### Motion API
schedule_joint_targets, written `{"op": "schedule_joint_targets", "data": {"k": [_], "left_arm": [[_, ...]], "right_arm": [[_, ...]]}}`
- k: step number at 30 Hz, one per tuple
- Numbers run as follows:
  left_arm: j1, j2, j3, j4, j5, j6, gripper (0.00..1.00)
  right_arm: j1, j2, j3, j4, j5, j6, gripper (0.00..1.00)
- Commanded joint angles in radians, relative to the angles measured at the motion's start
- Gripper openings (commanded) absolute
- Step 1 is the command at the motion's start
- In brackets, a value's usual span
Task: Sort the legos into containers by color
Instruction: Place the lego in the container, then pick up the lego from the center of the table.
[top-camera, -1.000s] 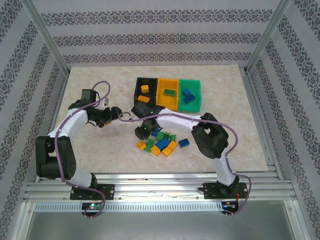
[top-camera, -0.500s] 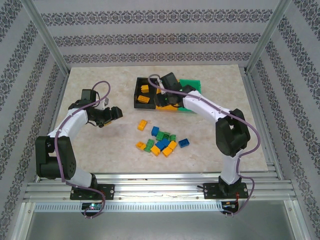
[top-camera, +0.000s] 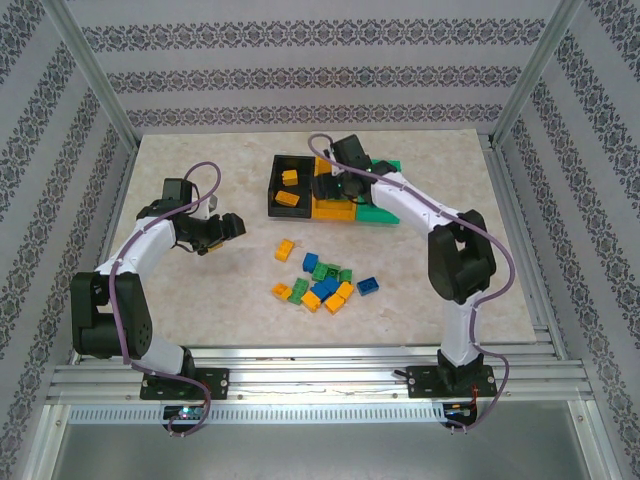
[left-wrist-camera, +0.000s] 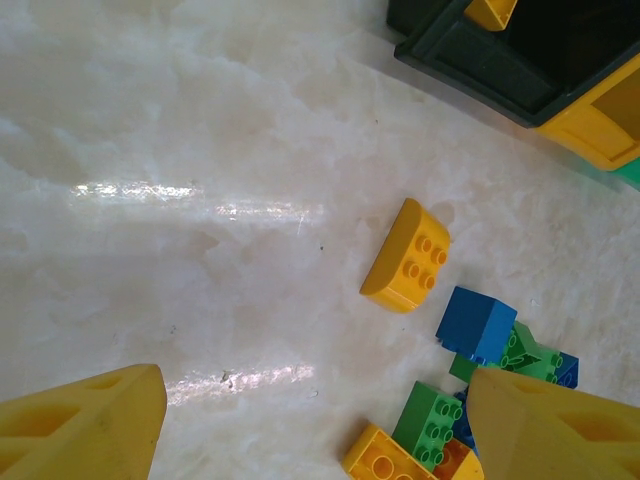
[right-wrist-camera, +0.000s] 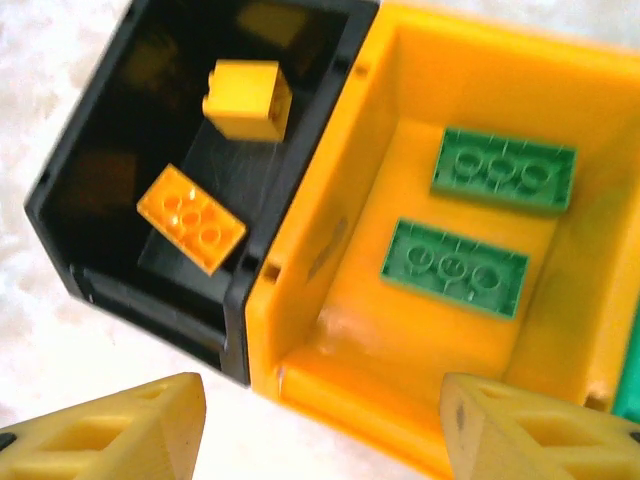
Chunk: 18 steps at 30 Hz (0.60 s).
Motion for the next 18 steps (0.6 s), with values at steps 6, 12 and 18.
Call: {"op": "schedule_joint_targets", "data": {"k": [6,12,18], "left_arm": [[-0.045,0.035,0.023,-0.012,0.027,0.022,0.79],[-0.099,0.08,0.034,-0.019,-0.001,0.022,0.78],[-0.202,0.138,0.014,0.069,-0.034,-0.069,0.77]], "right_arm": [[0.019,-0.216,-0.348,0.179,-0.019,0.074,0.64],[0.018,-0.315,-0.516,0.233,0.025,0.083,0.64],[0.008,-0.376,-0.621,0.247,0.06,0.083,0.64]]}}
